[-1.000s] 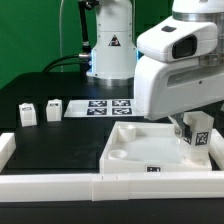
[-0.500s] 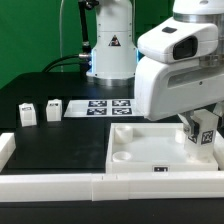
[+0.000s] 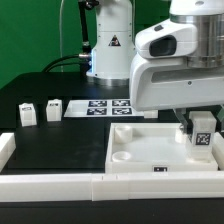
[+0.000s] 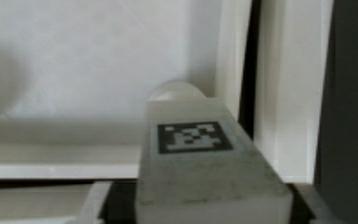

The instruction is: Assemble one leg

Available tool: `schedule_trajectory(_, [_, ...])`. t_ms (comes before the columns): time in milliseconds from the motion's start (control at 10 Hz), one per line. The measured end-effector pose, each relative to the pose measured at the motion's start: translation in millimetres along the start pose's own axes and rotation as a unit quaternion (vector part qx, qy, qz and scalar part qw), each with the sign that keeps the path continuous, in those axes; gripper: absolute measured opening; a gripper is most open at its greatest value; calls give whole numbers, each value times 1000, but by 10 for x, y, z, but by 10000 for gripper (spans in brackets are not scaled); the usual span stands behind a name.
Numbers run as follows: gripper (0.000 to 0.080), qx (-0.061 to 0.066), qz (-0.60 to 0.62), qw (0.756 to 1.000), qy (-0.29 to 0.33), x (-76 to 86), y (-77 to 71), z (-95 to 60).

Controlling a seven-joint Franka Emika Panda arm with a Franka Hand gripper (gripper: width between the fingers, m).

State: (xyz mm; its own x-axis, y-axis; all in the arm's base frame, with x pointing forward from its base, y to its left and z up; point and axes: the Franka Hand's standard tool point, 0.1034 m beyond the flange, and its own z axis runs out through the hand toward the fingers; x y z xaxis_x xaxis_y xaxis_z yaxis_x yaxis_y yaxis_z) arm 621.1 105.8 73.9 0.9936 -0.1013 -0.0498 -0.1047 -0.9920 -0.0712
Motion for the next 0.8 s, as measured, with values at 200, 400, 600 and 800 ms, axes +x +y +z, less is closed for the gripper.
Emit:
schedule_trajectory(200, [295,6,114,993,14,23,-29,2])
schedule_trajectory(400, [295,26,229,972,42,51,-107,14])
schedule_trajectory(600, [295,32,343,938,44,44,-131,20])
schedule_trajectory(800, [295,40,469,881,38,47,-133,24])
